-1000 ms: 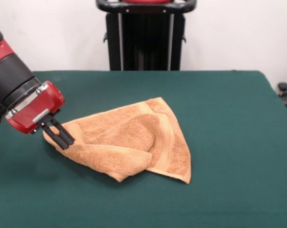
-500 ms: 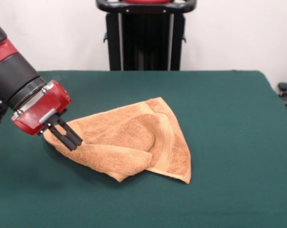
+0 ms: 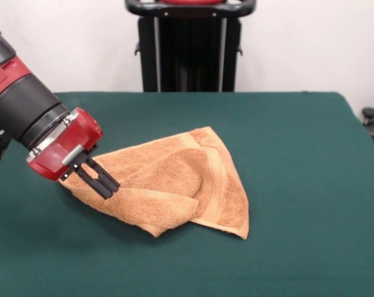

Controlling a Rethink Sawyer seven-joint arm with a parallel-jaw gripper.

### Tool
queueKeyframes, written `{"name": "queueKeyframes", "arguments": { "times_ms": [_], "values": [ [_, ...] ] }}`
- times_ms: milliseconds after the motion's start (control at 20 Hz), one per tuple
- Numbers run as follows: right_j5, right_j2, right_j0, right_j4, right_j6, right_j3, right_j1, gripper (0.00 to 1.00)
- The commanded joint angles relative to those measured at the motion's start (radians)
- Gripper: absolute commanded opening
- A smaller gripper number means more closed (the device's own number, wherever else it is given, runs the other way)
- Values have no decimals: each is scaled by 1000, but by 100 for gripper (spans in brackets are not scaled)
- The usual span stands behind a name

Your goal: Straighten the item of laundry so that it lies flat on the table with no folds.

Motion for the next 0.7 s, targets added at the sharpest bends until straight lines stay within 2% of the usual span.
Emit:
{"name": "queueKeyframes", "arguments": {
  "times_ms": [50,350,500,700],
  "values": [
    [81,4,72,76,152,48,43,0],
    [155,-1,84,110,154,59,35,0],
    [206,-46,114,95,168,56,-3,0],
    [191,-69,106,58,135,80,2,0]
  ]
}}
